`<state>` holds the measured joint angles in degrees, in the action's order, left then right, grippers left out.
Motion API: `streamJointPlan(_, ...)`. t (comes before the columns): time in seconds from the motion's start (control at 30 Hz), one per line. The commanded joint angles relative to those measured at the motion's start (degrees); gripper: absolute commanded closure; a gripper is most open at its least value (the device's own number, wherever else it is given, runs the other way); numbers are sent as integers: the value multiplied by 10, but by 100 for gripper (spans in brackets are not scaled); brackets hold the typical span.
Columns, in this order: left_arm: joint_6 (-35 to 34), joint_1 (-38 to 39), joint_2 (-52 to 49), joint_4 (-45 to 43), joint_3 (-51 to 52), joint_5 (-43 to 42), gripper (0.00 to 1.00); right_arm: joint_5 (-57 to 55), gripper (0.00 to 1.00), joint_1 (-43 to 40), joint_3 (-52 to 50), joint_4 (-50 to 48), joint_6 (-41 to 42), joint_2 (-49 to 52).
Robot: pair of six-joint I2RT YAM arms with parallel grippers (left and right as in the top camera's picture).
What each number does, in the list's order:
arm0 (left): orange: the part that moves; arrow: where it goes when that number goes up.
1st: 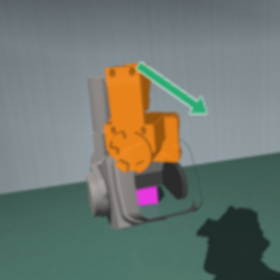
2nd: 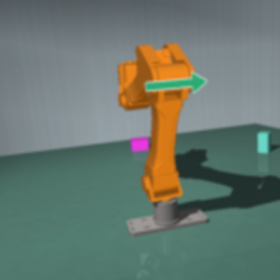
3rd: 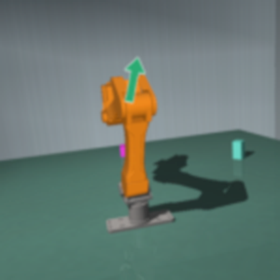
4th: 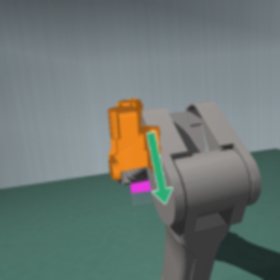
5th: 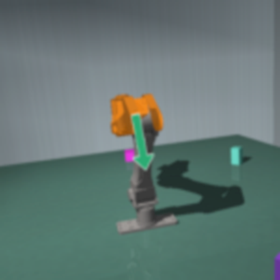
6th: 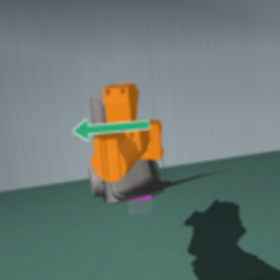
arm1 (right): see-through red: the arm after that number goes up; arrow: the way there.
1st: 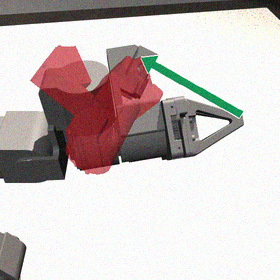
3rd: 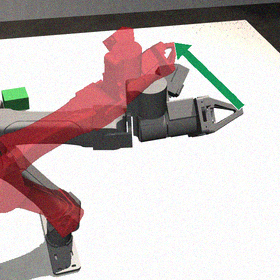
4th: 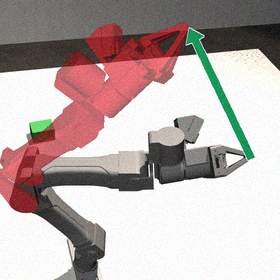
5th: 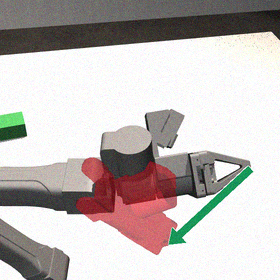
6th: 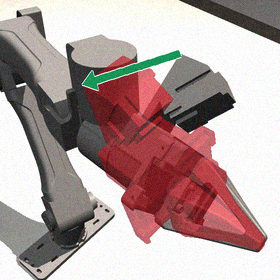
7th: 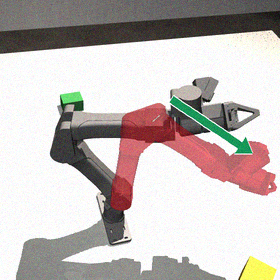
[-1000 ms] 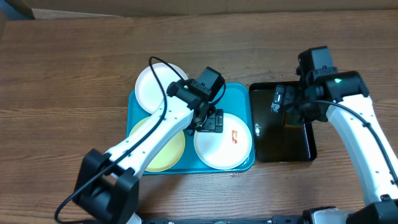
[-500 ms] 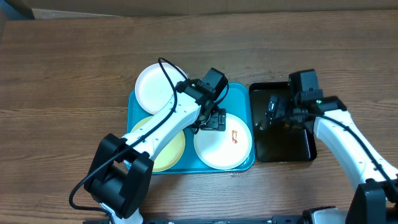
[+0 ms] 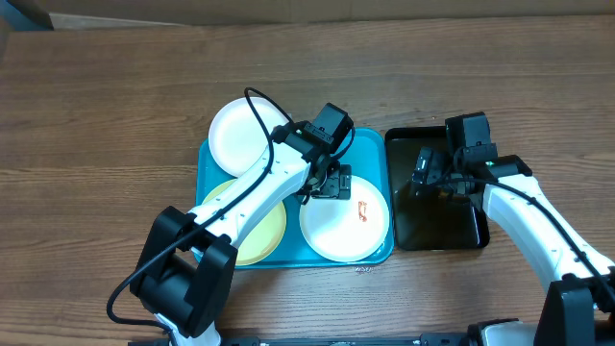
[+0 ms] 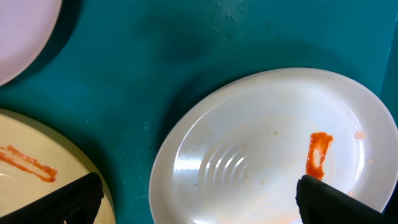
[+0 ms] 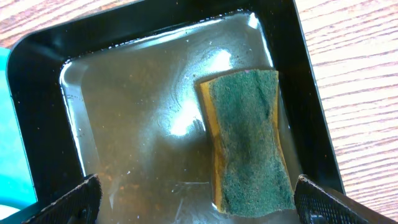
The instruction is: Clean dirty plates on tray and stack at the side
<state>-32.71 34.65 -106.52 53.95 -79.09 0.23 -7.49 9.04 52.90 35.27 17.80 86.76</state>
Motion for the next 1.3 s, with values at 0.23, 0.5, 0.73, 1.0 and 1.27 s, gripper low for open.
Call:
streamJointPlan(0.23, 4, 2, 25, 15, -17, 20, 5, 46, 0, -1, 159, 131, 2, -27)
streamJointPlan(0.5, 3, -4, 244, 18, -37, 94, 0, 46, 0, -1, 292, 265, 2, -92)
streamJointPlan(0.73, -7, -48, 434, 61, -36, 202, 0, 46, 0, -1, 308, 283, 2, -162)
streamJointPlan(1.0, -7, -58, 502, 118, -36, 213, 0, 46, 0, -1, 308, 283, 2, -155)
streamJointPlan(1.27, -7, -58, 497, 125, -36, 212, 0, 46, 0, -1, 308, 283, 2, -146)
